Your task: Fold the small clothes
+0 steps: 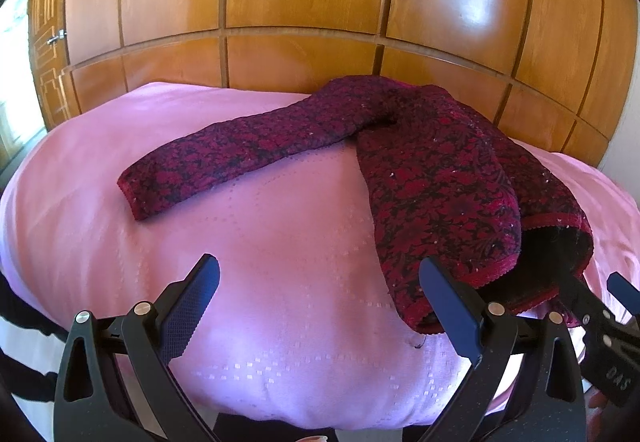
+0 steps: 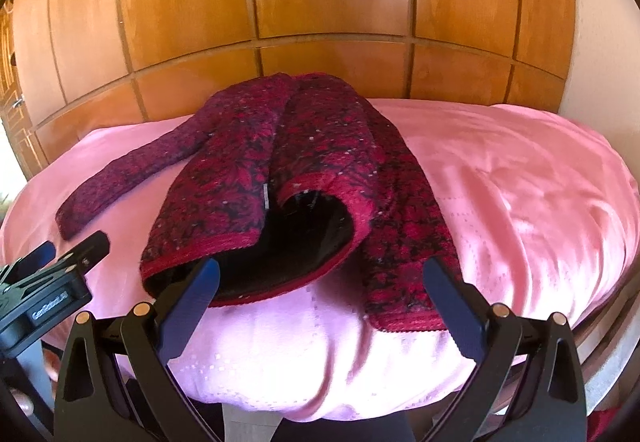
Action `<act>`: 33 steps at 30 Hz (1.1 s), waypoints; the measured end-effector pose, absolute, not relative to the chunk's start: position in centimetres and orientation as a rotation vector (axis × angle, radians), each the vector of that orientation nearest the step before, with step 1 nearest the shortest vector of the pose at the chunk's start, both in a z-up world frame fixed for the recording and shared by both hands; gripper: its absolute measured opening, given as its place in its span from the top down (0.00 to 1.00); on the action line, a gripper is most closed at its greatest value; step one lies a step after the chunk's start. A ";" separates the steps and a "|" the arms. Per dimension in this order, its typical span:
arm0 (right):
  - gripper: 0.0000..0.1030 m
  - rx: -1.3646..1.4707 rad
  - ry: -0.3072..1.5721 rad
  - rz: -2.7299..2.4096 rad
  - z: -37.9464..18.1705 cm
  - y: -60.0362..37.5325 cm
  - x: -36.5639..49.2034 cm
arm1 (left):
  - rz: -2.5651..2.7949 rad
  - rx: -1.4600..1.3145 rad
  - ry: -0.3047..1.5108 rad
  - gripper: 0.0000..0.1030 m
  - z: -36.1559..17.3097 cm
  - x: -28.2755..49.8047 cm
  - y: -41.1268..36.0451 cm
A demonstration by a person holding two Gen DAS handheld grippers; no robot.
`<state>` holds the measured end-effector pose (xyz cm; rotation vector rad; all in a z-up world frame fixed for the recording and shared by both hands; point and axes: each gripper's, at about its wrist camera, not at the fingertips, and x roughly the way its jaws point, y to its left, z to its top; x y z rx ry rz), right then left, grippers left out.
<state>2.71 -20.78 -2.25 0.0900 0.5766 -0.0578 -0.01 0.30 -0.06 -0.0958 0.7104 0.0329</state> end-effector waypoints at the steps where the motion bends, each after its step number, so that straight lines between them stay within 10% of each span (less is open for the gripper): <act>1: 0.02 0.089 0.577 -0.052 -2.3 -20.6 2.6 | 0.033 -0.096 0.711 0.04 -0.1 0.0 0.3; 33: 0.02 0.170 0.557 0.074 -3.2 -21.9 -0.9 | 0.031 -0.083 0.728 0.04 -0.4 0.5 -0.1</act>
